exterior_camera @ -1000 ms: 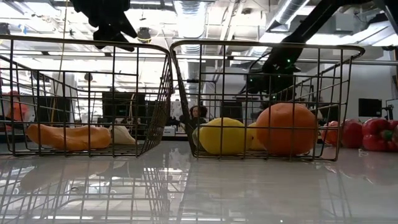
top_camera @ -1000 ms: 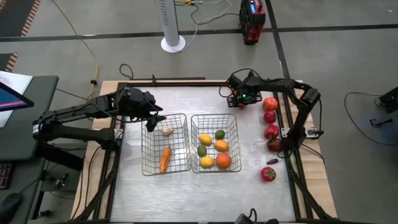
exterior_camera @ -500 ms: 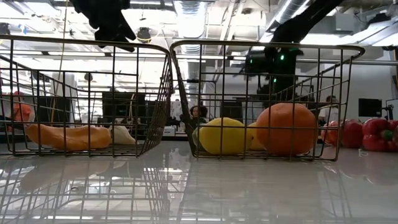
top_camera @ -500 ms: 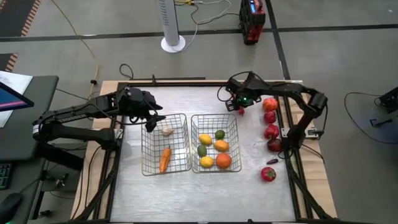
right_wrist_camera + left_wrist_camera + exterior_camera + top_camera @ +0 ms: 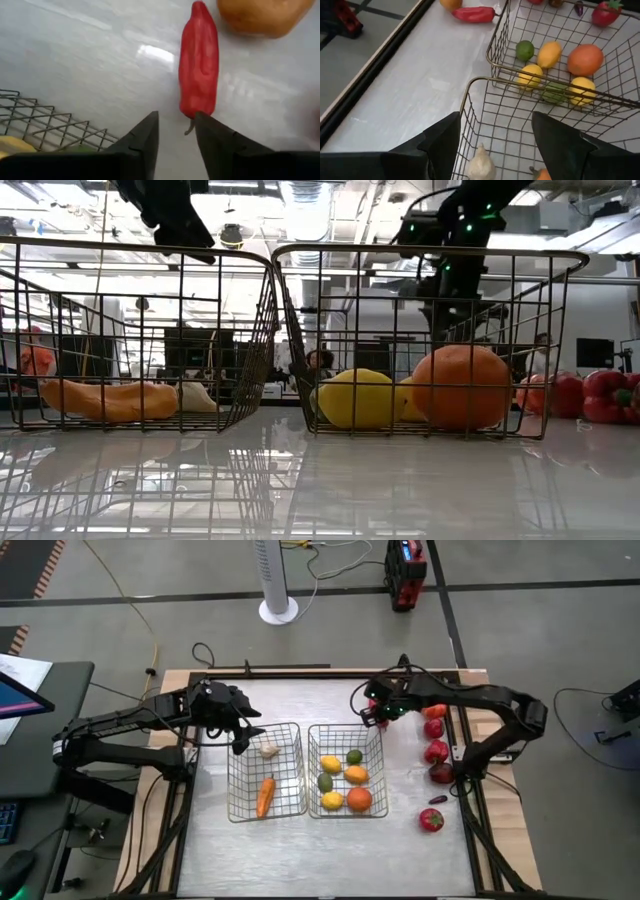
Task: Sort produce into baskets
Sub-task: Put the brown potato into the left basket
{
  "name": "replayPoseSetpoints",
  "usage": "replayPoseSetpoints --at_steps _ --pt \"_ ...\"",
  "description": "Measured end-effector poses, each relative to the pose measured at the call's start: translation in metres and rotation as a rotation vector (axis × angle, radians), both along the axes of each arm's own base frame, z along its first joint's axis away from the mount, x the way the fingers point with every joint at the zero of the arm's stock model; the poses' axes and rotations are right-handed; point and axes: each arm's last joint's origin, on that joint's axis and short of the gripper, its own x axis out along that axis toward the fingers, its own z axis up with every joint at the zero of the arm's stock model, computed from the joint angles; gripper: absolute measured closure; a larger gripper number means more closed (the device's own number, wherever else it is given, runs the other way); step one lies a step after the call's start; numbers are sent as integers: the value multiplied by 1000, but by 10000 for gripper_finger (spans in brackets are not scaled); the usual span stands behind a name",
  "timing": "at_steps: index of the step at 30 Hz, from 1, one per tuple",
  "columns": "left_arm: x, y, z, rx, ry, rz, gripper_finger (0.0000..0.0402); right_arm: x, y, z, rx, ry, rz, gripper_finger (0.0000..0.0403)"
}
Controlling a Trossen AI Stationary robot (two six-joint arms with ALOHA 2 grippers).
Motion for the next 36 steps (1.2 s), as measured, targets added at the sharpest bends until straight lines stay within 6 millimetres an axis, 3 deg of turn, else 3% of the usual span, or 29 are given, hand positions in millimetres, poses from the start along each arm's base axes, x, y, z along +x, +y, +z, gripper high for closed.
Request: replayPoseSetpoints --at_steps 9,16,20,23,30,36 --pt "0 -2 0 -81 -20 -3 168 -5 -42 -20 61 -19 -56 128" --pt "0 -1 0 -96 -24 57 168 -5 -62 7 -113 -11 55 117" --pt "0 1 1 -94 -36 120 168 -14 -91 19 -167 -7 122 117" --pt "0 2 1 -74 -44 167 168 -25 -113 18 -150 -12 186 116" --pt "3 4 5 -57 -93 214 168 -40 -151 -9 -45 -34 310 100" --pt "3 5 6 -85 -111 266 168 -40 -162 -40 14 49 409 46"
